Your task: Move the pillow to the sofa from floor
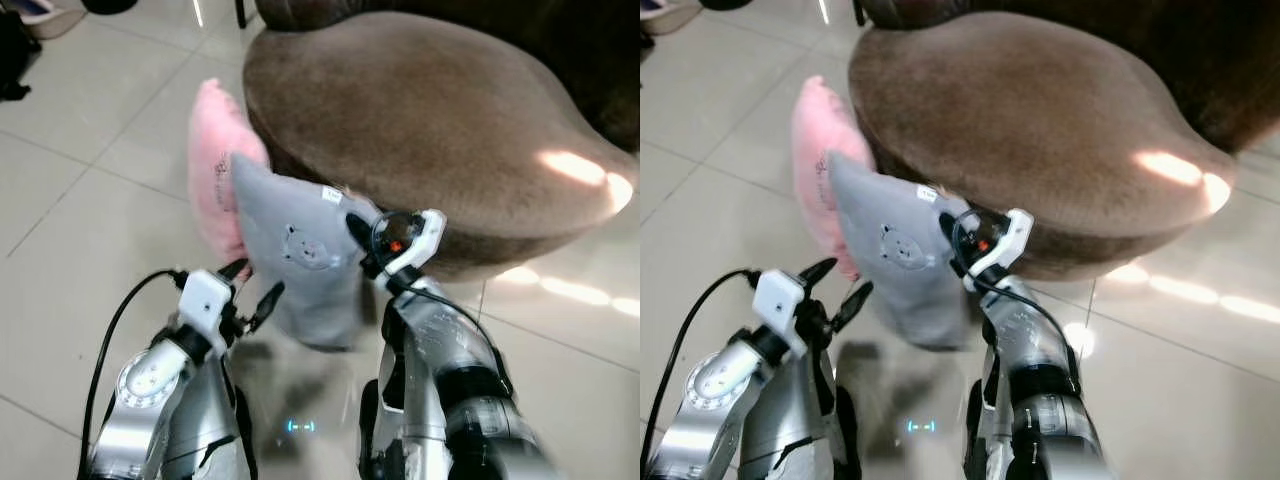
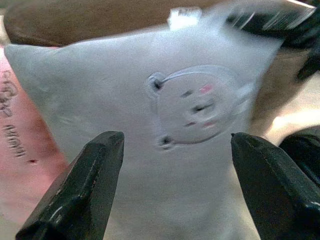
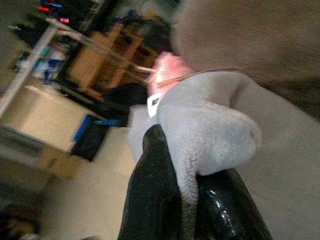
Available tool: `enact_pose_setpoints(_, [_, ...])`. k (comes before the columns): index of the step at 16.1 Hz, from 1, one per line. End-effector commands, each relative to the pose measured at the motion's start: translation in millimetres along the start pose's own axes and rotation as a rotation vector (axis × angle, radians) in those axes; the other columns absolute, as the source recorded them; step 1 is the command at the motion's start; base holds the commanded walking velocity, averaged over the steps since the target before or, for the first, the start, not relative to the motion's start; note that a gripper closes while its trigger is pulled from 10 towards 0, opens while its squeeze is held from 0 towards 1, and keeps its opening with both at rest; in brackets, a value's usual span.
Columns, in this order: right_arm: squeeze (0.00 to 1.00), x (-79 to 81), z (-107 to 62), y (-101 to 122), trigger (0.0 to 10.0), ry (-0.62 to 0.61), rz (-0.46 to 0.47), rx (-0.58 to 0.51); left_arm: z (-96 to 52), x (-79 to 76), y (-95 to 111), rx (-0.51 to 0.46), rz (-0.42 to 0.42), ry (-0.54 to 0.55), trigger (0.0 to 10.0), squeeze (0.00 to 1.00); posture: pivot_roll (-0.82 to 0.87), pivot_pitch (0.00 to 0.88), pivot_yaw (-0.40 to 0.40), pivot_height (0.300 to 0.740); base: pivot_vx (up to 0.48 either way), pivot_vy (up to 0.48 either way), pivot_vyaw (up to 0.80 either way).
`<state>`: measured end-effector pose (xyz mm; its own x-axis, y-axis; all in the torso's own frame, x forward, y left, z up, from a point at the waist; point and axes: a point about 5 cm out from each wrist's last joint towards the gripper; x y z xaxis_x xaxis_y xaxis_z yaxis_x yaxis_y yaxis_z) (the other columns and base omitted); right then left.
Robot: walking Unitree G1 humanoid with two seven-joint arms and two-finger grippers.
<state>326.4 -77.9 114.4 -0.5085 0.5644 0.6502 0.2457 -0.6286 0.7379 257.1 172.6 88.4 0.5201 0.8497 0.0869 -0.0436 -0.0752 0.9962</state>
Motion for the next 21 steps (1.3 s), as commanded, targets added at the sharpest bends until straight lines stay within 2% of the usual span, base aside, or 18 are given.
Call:
enact_pose_setpoints(1, [0.00, 26.1, 7.2, 19.9, 0.0, 0.097, 0.026, -0.096, -2.0, 0.2, -6.3, 0.012, -0.016, 0.007, 10.0, 0.00, 0.07, 0.130, -0.059, 0.446, 0.000, 0.000, 0.00])
enact_pose_setpoints(2, [0.00, 43.8, 1.2, 49.5, 0.0, 0.088, 0.058, -0.225, 3.0, 3.4, -7.3, -0.003, -0.028, 0.000, 10.0, 0.00, 0.05, 0.115, -0.056, 0.446, 0.000, 0.000, 0.00])
enact_pose_setpoints(3, [0.00, 55.8, -6.1, 77.9, 0.0, 0.022, 0.045, -0.350, 8.8, 6.9, -7.7, -0.020, -0.028, -0.003, 10.0, 0.00, 0.05, 0.099, -0.050, 0.446, 0.000, 0.000, 0.00])
enact_pose_setpoints(4, [0.00, 60.7, -9.8, 92.4, 0.0, -0.032, 0.030, -0.408, 11.1, 8.8, -7.5, -0.027, -0.023, 0.001, 10.0, 0.00, 0.04, 0.094, -0.048, 0.446, 0.000, 0.000, 0.00])
enact_pose_setpoints(5, [0.00, 70.8, -17.9, 115.1, 9.8, -0.104, -0.052, -0.462, 13.4, 12.6, -6.8, -0.043, -0.008, 0.024, 10.0, 0.00, 0.03, 0.089, -0.046, 0.446, 0.000, 0.000, 0.00])
enact_pose_setpoints(7, [0.00, 72.6, -27.9, 137.9, 10.0, -0.203, -0.256, -0.488, 16.5, 18.6, -6.4, -0.054, 0.012, 0.062, 10.0, 0.00, 0.02, 0.072, -0.026, 0.446, 0.000, 0.000, 0.00])
enact_pose_setpoints(9, [0.00, 61.4, -36.7, 147.0, 10.0, -0.310, -0.332, -0.507, 18.4, 20.9, -5.7, -0.068, 0.027, 0.075, 10.0, 0.00, 0.01, 0.060, -0.019, 0.451, 0.000, 0.000, 0.00])
enact_pose_setpoints(10, [0.00, 52.6, -44.0, 152.0, 10.0, -0.404, -0.380, -0.519, 20.0, 23.0, -5.4, -0.085, 0.041, 0.090, 10.0, 0.00, 0.02, 0.050, -0.010, 0.461, 0.000, 0.000, 0.00])
enact_pose_setpoints(11, [0.00, 50.4, -47.4, 156.5, 10.0, -0.488, -0.522, -0.505, 24.9, 13.7, 21.8, -0.154, 0.076, 0.095, 10.0, 0.00, 0.01, 0.039, 0.011, 0.476, 0.000, 0.000, 0.00])
enact_pose_setpoints(12, [0.00, 51.0, -47.1, 156.0, 10.0, -0.514, -0.547, -0.505, 24.1, -7.8, 64.7, -0.229, 0.085, 0.084, 10.0, 0.00, 0.01, 0.034, 0.020, 0.486, 0.000, 0.000, 0.00])
enact_pose_setpoints(13, [0.00, 51.2, -46.7, 154.9, 10.0, -0.522, -0.524, -0.515, 23.7, -15.9, 79.7, -0.248, 0.072, 0.089, 10.0, 0.00, 0.01, 0.031, 0.022, 0.496, 0.000, 0.000, 0.00])
enact_pose_setpoints(17, [0.00, 56.9, -44.2, 159.7, 10.0, -0.522, -0.507, -0.542, 31.3, 0.5, 74.4, -0.273, 0.080, 0.159, 10.0, 0.00, 0.01, 0.027, 0.011, 0.531, 0.000, 0.000, 0.00])
enact_pose_setpoints(21, [0.00, 57.7, -39.0, 161.2, 10.0, -0.519, -0.519, -0.536, 23.0, -3.3, 80.1, -0.199, 0.096, 0.187, 10.0, 0.00, 0.01, 0.025, 0.000, 0.571, 0.000, 0.000, 0.00])
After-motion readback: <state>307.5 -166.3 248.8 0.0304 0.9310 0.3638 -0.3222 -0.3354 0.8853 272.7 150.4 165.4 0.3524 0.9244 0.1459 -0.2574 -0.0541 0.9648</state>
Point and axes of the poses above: a point about 5 cm out from each wrist's last joint towards the gripper, its own z axis pointing out of the wrist towards the gripper, its own y axis along the axis of the wrist's last joint, x = y × z, and after that the axes turned 5 degrees about -z, right-handed
